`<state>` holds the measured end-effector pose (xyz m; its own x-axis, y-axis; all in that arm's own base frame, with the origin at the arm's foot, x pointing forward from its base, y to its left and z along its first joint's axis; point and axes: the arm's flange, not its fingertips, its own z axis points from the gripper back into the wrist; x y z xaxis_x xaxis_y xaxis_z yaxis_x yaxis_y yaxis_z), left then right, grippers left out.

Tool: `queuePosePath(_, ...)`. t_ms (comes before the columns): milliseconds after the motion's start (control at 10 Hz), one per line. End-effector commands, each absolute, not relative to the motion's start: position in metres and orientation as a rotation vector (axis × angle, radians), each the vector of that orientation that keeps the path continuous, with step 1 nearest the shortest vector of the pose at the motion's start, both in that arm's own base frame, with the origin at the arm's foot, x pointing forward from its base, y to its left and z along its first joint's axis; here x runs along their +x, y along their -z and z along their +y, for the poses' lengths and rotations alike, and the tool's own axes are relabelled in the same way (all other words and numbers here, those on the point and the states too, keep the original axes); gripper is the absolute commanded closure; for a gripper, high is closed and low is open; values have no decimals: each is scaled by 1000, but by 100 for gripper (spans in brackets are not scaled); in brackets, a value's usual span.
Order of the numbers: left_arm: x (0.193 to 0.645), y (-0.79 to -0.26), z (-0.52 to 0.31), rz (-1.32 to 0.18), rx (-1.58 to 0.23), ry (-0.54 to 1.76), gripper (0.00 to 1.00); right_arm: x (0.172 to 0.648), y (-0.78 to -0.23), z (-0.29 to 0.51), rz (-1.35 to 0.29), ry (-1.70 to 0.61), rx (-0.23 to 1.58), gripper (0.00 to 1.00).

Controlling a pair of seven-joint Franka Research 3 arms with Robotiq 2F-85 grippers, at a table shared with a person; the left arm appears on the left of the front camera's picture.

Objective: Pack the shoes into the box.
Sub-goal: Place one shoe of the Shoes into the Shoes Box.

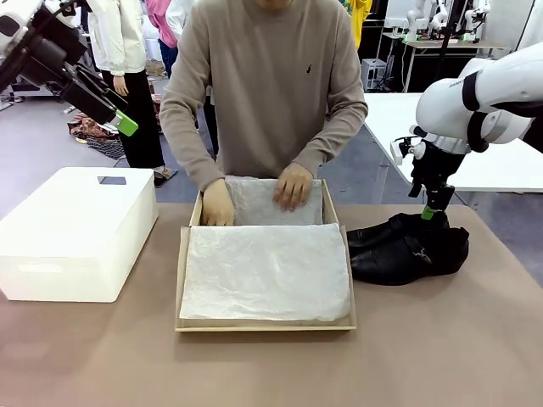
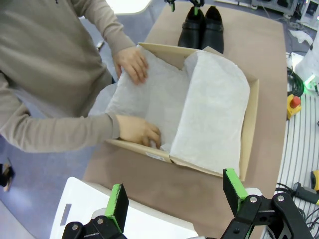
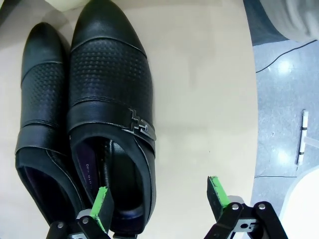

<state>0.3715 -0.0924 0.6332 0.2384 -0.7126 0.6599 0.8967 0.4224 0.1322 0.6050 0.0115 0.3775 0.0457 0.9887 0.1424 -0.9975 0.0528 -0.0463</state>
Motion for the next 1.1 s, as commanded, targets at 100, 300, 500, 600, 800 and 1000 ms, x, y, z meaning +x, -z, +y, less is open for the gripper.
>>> queuePosePath(100, 372, -634, -92, -725, -314, 1122, 0, 620, -372, 10, -202, -1488, 74, 0)
queuePosePath(300, 372, -634, -92, -725, -314, 1122, 0, 624, -369, 10, -196, -1485, 74, 0)
queuePosePath(500, 372, -634, -92, -725, -314, 1122, 0, 627, -362, 10, -181, -1483, 75, 0)
queuePosePath(600, 372, -634, -92, -725, -314, 1122, 0, 628, -359, 11, -176, -1490, 65, 0)
queuePosePath(800, 372, -634, -92, -725, -314, 1122, 0, 630, -353, 14, -152, -1503, 42, 0)
queuePosePath(1000, 372, -634, -92, -725, -314, 1122, 0, 631, -348, 15, -130, -1499, 37, 0)
